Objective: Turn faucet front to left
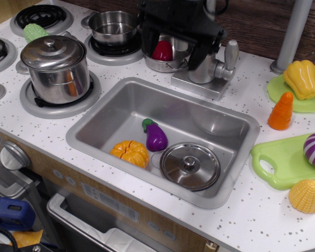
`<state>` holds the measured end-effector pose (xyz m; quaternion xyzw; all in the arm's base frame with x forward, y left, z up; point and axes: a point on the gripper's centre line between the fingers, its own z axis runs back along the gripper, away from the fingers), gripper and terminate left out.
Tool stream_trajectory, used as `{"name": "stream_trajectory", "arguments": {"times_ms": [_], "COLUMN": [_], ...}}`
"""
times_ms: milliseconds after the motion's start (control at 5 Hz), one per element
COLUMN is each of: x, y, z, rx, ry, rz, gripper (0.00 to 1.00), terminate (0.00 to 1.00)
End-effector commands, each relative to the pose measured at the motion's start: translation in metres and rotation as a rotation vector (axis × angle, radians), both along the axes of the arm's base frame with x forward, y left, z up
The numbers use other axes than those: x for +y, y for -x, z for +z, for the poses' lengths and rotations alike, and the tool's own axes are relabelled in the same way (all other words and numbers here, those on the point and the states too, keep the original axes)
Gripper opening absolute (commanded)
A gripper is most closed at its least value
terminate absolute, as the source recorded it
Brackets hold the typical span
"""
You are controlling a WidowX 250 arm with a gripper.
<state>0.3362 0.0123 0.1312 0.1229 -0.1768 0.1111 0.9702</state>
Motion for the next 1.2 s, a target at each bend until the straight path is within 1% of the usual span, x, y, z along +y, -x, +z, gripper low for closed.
{"name": "stream_trajectory", "arguments": {"times_ms": [0, 200, 400, 800, 1000], "x": [0.02, 0.028, 0.04, 0.075, 0.093], "y": [-0.027, -0.036, -0.041, -0.059, -0.069], "z": [0.015, 0.013, 0.009, 0.004, 0.0], "rx": [-0.093, -0.109, -0.124, -0.164, -0.173], "ry": [-0.022, -0.005, -0.024, -0.08, -0.098], "rz": [-0.011, -0.009, -0.022, -0.08, -0.118], "gripper": [1.0, 1.0, 0.0, 0.0, 0.0], "terminate": [0.0, 0.0, 0.0, 0.0, 0.0]}}
